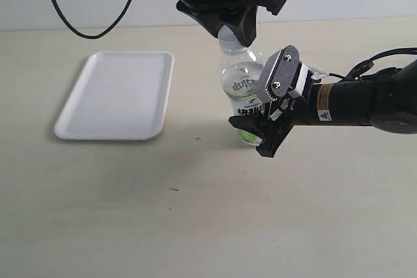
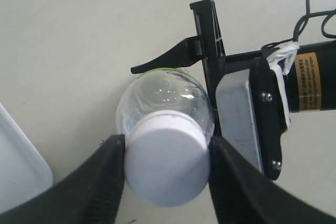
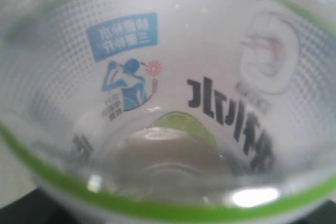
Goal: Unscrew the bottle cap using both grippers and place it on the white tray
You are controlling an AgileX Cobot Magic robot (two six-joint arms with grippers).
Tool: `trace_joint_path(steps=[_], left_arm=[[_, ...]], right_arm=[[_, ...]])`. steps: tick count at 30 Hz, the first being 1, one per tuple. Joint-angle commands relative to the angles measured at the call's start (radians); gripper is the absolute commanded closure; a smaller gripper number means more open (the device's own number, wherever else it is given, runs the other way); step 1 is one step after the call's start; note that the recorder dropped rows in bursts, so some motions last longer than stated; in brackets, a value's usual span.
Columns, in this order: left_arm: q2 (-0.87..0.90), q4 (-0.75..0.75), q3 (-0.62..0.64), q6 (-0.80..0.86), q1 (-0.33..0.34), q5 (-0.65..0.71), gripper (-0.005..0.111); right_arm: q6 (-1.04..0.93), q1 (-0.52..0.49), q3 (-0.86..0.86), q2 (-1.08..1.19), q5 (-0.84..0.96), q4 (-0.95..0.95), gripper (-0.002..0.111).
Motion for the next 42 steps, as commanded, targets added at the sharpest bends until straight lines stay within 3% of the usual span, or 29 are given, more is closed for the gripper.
trace_joint_path(steps=[1, 2, 4, 5, 7, 8, 22, 28, 42], left_arm=[[-0.009, -0.054, -0.005, -0.005, -0.006, -0.014, 0.107], [-0.009, -0.054, -0.005, 0.012, -0.006, -0.014, 0.107], [-0.009, -0.054, -0.005, 0.012, -0.006, -0.021, 0.095], [-0.009, -0.054, -0.005, 0.012, -0.006, -0.025, 0.08], [-0.009, -0.054, -0.005, 0.012, -0.006, -0.033, 0.06], [-0.009, -0.054, -0.005, 0.012, -0.006, -0.038, 0.056], [-0.009, -0.024, -0.005, 0.012, -0.006, -0.051, 0.055], [-0.009, -0.024, -0.005, 0.012, -0.006, -0.051, 0.035], [-0.009, 0.028, -0.005, 0.101, -0.006, -0.078, 0.035]], right_arm=[[-0.001, -0.001, 0.009, 0.014, 0.123, -0.005, 0.108], [-0.002, -0.001, 0.009, 0.014, 0.123, -0.007, 0.108], [-0.002, -0.001, 0.009, 0.014, 0.123, -0.007, 0.108], [-0.002, -0.001, 0.009, 0.014, 0.123, -0.007, 0.108], [-0.002, -0.001, 0.009, 0.014, 0.123, -0.007, 0.108], [-0.002, -0.001, 0.009, 0.014, 0.123, -0.007, 0.108], [0.014, -0.001, 0.009, 0.014, 0.125, -0.008, 0.108], [0.014, -0.001, 0.009, 0.014, 0.125, -0.012, 0.108], [0.014, -0.001, 0.009, 0.014, 0.127, -0.011, 0.108]])
